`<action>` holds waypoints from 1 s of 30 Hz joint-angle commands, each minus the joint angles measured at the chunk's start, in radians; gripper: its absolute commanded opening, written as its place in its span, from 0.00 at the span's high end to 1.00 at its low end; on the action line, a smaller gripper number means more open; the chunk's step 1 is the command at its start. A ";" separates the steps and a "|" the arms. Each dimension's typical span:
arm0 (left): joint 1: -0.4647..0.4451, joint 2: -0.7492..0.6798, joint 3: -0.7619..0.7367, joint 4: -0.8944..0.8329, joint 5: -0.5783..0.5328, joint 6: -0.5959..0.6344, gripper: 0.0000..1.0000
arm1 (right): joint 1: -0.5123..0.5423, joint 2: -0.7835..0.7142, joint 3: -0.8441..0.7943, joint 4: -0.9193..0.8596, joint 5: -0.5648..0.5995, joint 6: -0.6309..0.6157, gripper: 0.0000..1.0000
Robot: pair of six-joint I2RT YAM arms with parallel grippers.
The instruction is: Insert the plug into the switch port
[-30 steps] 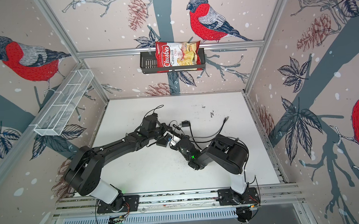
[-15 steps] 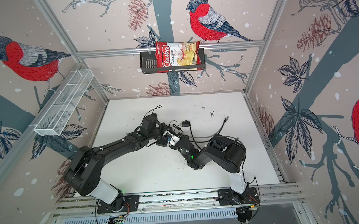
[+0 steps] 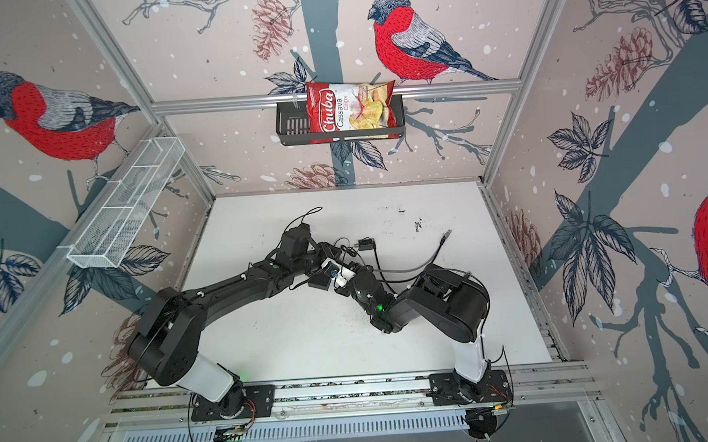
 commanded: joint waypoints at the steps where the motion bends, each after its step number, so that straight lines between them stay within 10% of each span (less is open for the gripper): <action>1: -0.003 -0.012 0.005 0.032 0.038 0.022 0.48 | -0.014 -0.026 -0.009 -0.078 -0.058 0.041 1.00; 8: 0.013 -0.063 0.001 -0.017 -0.039 0.082 0.05 | -0.062 -0.138 -0.025 -0.294 -0.214 0.063 1.00; 30: 0.144 -0.090 -0.080 -0.008 -0.123 0.238 0.07 | -0.189 -0.184 0.138 -0.931 -0.637 0.076 1.00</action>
